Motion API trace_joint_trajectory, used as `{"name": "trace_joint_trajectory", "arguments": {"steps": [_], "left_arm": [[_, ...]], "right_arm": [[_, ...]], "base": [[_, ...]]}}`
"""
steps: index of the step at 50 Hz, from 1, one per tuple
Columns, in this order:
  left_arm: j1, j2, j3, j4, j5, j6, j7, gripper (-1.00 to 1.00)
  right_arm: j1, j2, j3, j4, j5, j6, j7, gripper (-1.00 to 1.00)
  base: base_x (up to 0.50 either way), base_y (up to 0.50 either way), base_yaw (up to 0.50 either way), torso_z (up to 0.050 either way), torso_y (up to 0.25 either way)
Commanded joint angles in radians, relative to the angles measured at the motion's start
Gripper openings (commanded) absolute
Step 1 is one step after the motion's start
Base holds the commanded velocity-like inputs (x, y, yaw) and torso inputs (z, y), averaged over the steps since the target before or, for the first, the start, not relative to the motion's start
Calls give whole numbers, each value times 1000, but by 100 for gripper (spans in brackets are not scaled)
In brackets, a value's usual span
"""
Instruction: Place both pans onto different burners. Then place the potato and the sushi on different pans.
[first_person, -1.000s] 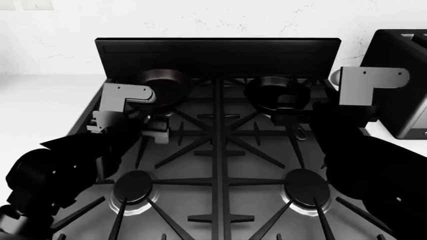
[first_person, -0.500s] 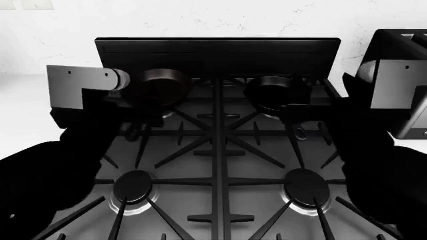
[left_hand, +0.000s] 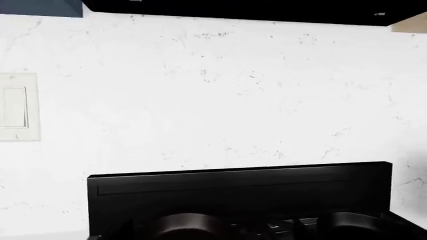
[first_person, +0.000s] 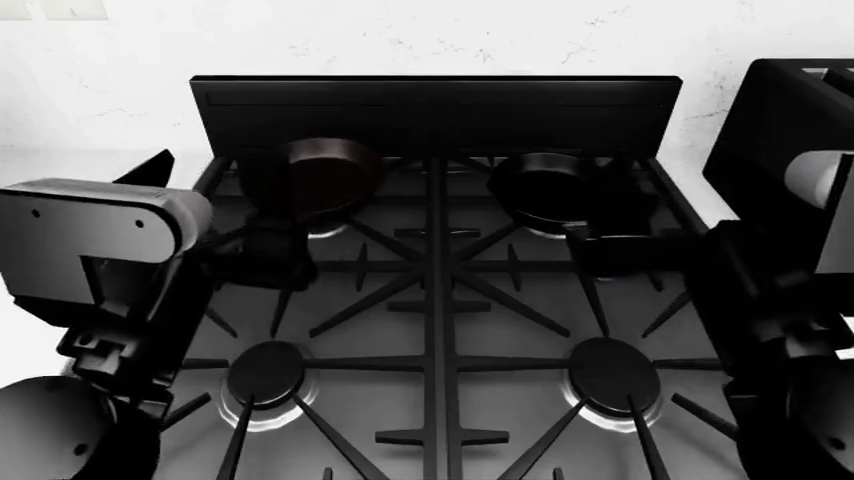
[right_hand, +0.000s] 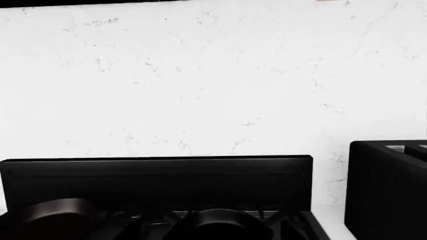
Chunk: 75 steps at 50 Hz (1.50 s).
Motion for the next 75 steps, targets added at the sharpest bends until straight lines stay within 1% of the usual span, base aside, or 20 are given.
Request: {"name": "trace_joint_trajectory", "arguments": {"steps": [1,25,75], "left_arm": [[85,-8,-15,73,46,53,-8,100],[115,10,2,64,82,94,23,100],[140,37,21,39,134,149,45,100]], "right_arm": [[-58,13,37,-37,-1,-44,-1,100],[-79,12,49,-31,5,-63,3,100],[-126,5,62,-23,-23,-106,-31,100]], "base": [[0,0,0,0,0],[0,-102,0,0,0],[0,-152,0,0,0]]}}
